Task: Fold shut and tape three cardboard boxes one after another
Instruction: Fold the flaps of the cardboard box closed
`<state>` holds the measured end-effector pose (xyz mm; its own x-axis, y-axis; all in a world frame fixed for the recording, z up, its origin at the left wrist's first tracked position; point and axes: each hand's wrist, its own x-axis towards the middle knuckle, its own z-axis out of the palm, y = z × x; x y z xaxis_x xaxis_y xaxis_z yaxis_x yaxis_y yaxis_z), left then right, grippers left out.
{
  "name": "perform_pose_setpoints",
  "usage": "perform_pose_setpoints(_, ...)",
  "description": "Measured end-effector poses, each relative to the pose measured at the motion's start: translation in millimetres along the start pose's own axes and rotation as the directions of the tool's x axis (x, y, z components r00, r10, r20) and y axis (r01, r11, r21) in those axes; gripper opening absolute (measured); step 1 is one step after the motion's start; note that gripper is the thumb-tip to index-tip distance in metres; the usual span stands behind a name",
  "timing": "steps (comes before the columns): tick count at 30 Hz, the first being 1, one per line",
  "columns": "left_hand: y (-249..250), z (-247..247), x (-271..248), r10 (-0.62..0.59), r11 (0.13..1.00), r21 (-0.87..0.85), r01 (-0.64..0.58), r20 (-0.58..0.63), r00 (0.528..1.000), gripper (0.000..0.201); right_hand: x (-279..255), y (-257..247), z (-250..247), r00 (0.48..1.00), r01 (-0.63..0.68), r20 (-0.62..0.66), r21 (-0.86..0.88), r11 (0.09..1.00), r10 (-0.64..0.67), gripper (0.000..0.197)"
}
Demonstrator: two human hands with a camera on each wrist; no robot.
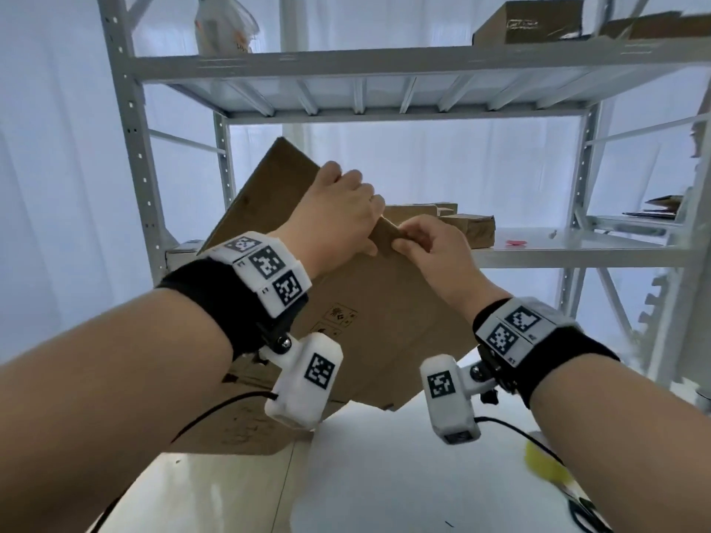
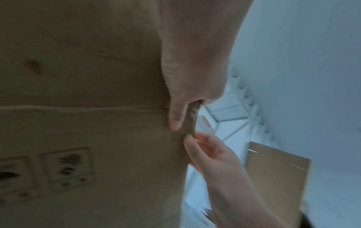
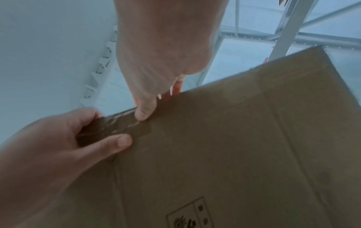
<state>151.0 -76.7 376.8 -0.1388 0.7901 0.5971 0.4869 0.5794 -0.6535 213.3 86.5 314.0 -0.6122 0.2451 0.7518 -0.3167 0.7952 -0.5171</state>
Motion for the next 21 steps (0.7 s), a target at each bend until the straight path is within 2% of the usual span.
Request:
perform_pose_setpoints(1, -6.9, -0.1, -7.8, -0.042, 0.999, -0.029, 0.041, -0.017, 0.999, 0.049, 2.5, 1.8, -1.7, 0.998, -0.031, 0.044, -0.086, 0.996, 0.035, 0.022)
perform_pose_setpoints(2, -15.1, 2.0, -15.0, -0.081, 0.995, -0.056, 0.078, -0.065, 0.995, 0.047, 4.9, 5.8, -4.5, 0.995, -0.053, 0.075, -0.248, 0.967, 0.073, 0.034)
perform_pose_setpoints(4, -32.6, 3.9, -27.0, -0.120, 0.992, -0.072, 0.108, -0.188, 0.975, 0.043, 9.0, 18.8, -12.8, 0.980, -0.108, 0.078, -0.567, 0.816, 0.184, 0.059)
perform_pose_setpoints(5, -40.8, 3.1, -32.4, -0.135, 0.990, -0.059, 0.125, -0.237, 0.962, 0.042, 9.5, 23.6, -18.1, 0.966, -0.173, 0.043, -0.620, 0.765, 0.253, 0.067)
perform_pose_setpoints(6, -50.2, 1.3, -36.4, -0.159, 0.987, -0.047, 0.152, -0.290, 0.944, 0.041, 12.6, 33.5, -21.9, 0.948, -0.248, 0.008, -0.611, 0.752, 0.318, 0.074)
perform_pose_setpoints(8, -65.6, -4.0, -43.0, -0.218, 0.976, -0.060, 0.211, -0.376, 0.901, 0.039, 17.0, 47.8, -29.6, 0.890, -0.440, -0.064, -0.380, 0.814, 0.451, 0.087)
perform_pose_setpoints(10, -76.5, -10.3, -49.3, -0.274, 0.962, -0.118, 0.248, -0.450, 0.850, 0.039, 22.4, 55.7, -34.0, 0.845, -0.526, -0.139, -0.048, 0.849, 0.516, 0.108)
perform_pose_setpoints(13, -79.4, -9.9, -57.5, -0.331, 0.941, -0.233, 0.246, -0.477, 0.814, 0.040, 23.9, 40.2, -40.3, 0.824, -0.468, -0.246, 0.210, 0.858, 0.510, 0.114)
perform_pose_setpoints(16, -72.0, -0.5, -59.3, -0.375, 0.916, -0.330, 0.228, -0.500, 0.781, 0.038, 27.1, 30.5, -56.4, 0.813, -0.278, -0.377, 0.416, 0.866, 0.442, 0.116)
perform_pose_setpoints(18, -65.4, 3.5, -58.2, -0.425, 0.887, -0.400, 0.230, -0.515, 0.745, 0.037, 25.4, 25.7, -67.1, 0.809, -0.242, -0.392, 0.458, 0.855, 0.439, 0.133)
perform_pose_setpoints(21, -57.3, 5.6, -56.1, -0.473, 0.842, -0.496, 0.213, -0.486, 0.735, 0.035, 20.5, 26.2, -83.9, 0.802, -0.266, -0.404, 0.417, 0.869, 0.440, 0.145)
